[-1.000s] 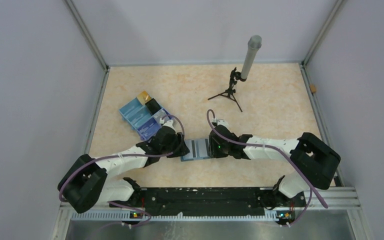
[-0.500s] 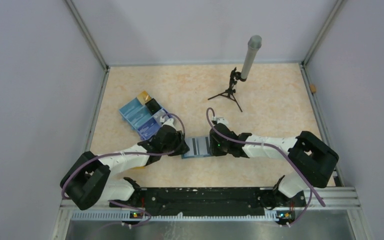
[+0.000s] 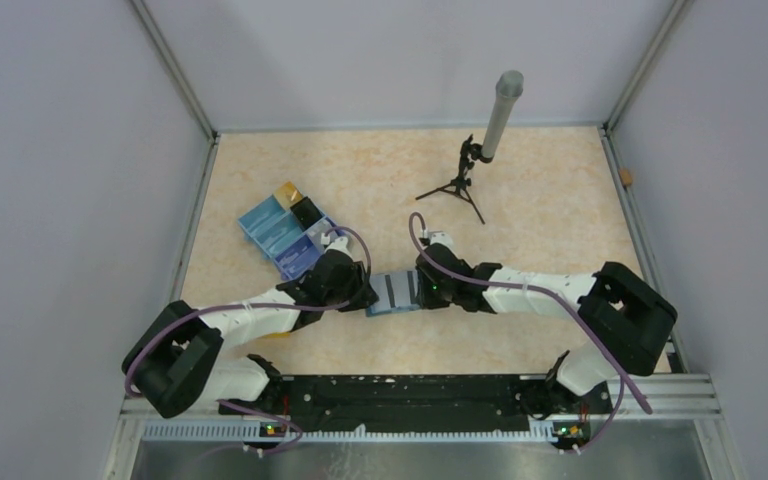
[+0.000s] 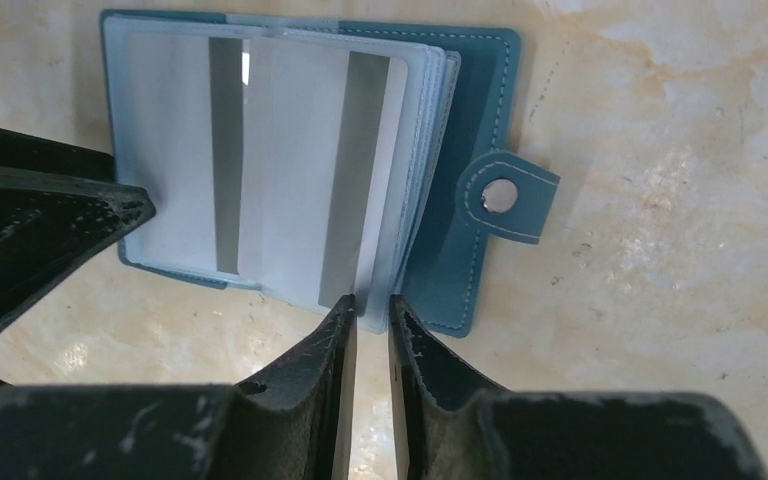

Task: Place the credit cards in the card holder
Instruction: Insert the credit card into the card holder.

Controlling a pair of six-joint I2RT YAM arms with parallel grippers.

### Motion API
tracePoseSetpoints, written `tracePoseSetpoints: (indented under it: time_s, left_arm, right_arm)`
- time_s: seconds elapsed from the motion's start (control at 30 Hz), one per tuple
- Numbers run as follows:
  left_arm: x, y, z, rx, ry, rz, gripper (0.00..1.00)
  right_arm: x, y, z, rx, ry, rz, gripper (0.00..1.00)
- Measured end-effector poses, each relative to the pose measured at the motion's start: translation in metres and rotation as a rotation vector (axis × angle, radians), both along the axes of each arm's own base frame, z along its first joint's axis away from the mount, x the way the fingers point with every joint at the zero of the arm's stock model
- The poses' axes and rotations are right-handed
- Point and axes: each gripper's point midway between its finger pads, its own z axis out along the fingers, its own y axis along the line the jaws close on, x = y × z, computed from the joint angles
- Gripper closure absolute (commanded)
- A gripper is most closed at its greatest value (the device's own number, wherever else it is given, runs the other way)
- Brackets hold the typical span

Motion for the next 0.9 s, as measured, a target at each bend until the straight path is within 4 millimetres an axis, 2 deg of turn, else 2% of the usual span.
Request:
tracePoseSetpoints:
  time_s: [0.4,0.7,0.9]
  left_arm:
    - [0.0,0.0,0.0,-0.001,0.001,-0.001,0.58]
    - [-0.001,-0.001,0.0,-0.004,0.004,-0.005,0.58]
    - [-0.002,-0.002,0.0,-0.008,0.008,-0.01,0.58]
  right_arm:
    - [0.004,0.013,0.016,0.0,-0.053,0.027,0.87]
    - [0.006,0.027,0.032,0.003,-0.106,0.056,0.82]
    - [0.01,0.027,0.037,-0.017,-0.133,0.055,0.8]
